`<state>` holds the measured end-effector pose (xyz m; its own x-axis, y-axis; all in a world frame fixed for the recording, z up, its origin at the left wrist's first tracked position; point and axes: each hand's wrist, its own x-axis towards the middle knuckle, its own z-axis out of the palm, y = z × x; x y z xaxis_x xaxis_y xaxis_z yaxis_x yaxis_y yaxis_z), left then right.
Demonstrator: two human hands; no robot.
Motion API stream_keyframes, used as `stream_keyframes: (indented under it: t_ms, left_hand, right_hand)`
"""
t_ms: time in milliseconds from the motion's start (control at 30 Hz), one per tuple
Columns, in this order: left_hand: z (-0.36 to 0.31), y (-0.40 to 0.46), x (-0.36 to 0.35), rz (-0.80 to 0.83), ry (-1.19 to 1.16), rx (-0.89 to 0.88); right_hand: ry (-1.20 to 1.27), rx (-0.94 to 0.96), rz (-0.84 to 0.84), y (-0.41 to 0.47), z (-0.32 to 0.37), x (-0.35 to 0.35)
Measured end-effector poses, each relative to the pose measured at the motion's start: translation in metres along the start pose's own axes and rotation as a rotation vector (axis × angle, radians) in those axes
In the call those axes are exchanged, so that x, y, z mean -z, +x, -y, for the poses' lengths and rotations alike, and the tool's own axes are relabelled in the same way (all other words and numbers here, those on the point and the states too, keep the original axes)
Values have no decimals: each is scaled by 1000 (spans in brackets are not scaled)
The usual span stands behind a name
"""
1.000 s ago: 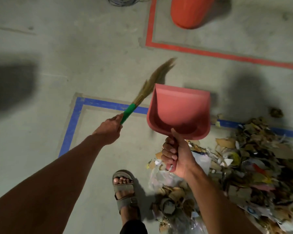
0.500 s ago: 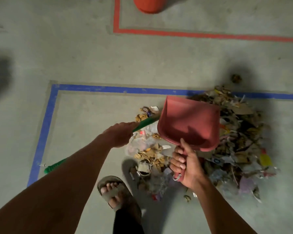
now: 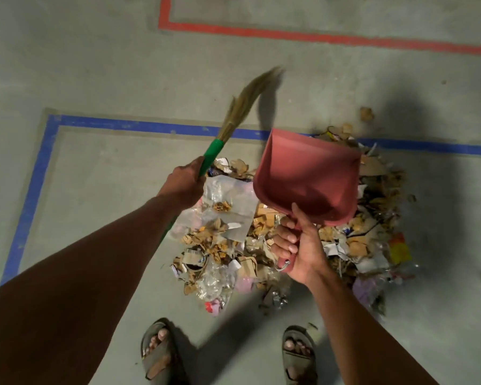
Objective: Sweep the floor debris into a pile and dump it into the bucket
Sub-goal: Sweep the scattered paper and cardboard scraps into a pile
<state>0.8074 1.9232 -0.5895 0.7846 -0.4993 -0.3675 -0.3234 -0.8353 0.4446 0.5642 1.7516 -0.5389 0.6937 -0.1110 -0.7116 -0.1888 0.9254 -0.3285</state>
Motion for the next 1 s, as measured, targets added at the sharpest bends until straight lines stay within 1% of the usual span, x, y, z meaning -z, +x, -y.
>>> stream_keyframes:
  t_ms: [67, 167, 267, 367, 500, 567, 633, 767, 867, 1000]
  left_hand:
    - [-26, 15, -28, 51, 16, 55]
    - [-60, 20, -80, 135, 114, 48]
    - [-87, 3, -140, 187, 130, -6]
    - [-102, -32, -180, 235, 103, -86]
    - [-105, -85, -186, 187, 60, -98]
    - [-100, -110, -177, 162, -17, -85]
    - [-96, -131, -164, 115, -31, -45]
    - [-85, -171, -139, 4, -49, 81]
    - [-56, -198, -136, -84, -49, 207]
    - [-20, -242, -144, -170, -41, 384]
  right_hand:
    - [-7, -24, 27, 4, 13, 28]
    - [-42, -59, 22, 3, 35, 77]
    - [-97, -66, 1, -8, 60, 128]
    - [-116, -92, -33, -23, 78, 167]
    - [-119, -115, -50, -44, 90, 188]
    - [-122, -129, -25, -54, 92, 185]
    - [-145, -141, -10, -64, 91, 178]
    - [-204, -151, -13, -82, 86, 152]
    - [-269, -183, -18, -88, 77, 136]
    - [-256, -217, 80, -82, 53, 129]
